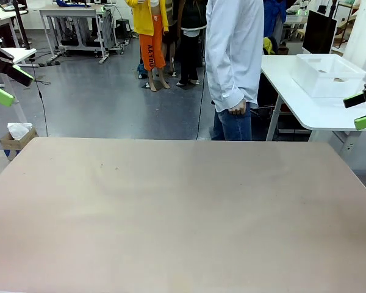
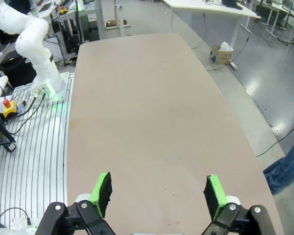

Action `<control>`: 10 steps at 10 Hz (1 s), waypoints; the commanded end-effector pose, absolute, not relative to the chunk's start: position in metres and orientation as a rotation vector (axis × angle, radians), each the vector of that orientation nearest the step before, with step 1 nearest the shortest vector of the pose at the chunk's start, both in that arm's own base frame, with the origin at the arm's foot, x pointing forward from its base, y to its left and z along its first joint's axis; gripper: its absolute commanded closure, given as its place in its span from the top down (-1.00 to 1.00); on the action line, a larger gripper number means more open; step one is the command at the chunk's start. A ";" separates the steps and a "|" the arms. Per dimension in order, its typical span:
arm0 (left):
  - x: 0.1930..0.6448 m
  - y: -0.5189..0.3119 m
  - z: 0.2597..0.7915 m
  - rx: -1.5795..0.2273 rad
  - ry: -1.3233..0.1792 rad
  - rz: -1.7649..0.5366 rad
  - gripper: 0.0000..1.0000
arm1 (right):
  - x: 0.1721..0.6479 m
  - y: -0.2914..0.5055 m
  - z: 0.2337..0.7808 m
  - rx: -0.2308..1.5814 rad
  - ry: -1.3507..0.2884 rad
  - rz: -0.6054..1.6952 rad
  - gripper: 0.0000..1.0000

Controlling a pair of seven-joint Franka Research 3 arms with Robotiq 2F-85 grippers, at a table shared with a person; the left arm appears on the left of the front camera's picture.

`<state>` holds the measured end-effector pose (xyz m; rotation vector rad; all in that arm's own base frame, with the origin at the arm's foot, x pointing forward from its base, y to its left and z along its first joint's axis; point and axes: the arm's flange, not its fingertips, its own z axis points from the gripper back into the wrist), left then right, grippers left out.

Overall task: Stack the cups and store them in the basket.
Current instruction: Place the stack of Reusable plastic cups into the Pantry Basket.

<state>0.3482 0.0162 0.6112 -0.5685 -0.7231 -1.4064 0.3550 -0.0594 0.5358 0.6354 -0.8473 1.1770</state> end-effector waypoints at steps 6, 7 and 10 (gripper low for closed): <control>0.348 0.015 0.614 -0.575 -0.713 -1.402 0.95 | 0.355 -0.060 0.536 0.640 -0.871 1.186 1.00; 0.348 0.015 0.614 -0.575 -0.713 -1.402 0.95 | 0.355 -0.060 0.536 0.640 -0.871 1.186 1.00; 0.348 0.015 0.614 -0.575 -0.713 -1.402 0.95 | 0.355 -0.060 0.536 0.640 -0.871 1.186 1.00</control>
